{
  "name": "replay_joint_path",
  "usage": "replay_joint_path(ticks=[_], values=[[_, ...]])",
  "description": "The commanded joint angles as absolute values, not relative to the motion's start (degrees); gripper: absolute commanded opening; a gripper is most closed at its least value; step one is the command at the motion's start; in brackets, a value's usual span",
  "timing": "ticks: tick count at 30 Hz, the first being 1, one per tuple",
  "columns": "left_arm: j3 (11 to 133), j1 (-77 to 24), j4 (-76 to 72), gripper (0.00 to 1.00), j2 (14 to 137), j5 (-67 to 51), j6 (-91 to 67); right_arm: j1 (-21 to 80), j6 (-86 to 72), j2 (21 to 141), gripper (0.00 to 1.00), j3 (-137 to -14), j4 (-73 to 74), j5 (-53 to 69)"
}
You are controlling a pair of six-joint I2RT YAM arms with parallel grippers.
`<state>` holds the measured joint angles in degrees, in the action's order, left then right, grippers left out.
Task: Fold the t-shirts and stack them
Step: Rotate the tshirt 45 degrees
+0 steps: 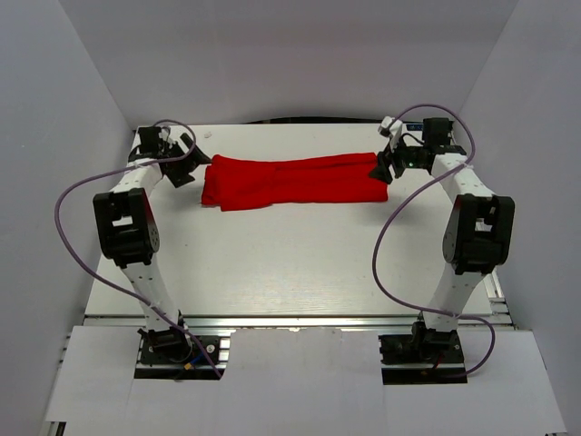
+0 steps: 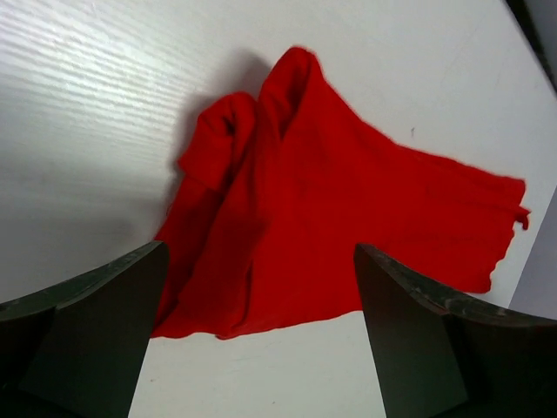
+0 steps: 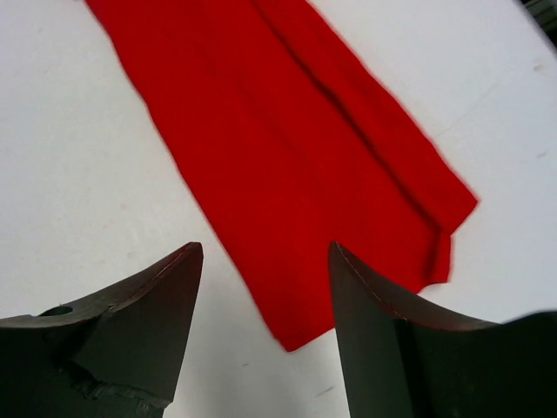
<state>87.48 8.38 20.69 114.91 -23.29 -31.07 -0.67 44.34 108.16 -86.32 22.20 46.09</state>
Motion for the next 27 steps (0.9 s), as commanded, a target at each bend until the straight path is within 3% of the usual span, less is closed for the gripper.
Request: replay_joint_path(ticks=[1,12,23,27], values=[[89.9,7.03,22.49,0.98,116.88,-26.71,-27.86,-0.88,44.21,105.21,0.66,-83.94,23.29,48.34],[94.31,4.22,24.35,0.94,124.28,-26.19,-24.35,-0.97,42.28,103.36,0.66,-80.69,22.41,49.13],[92.81,4.22,24.52,0.81,125.07,-24.61,-24.7,-0.88,40.96,102.83,0.66,-78.93,21.18,49.4],[92.99,4.13,24.61,0.75,125.07,-24.78,-24.96,0.09,49.35,102.74,0.66,-79.36,25.91,51.85]])
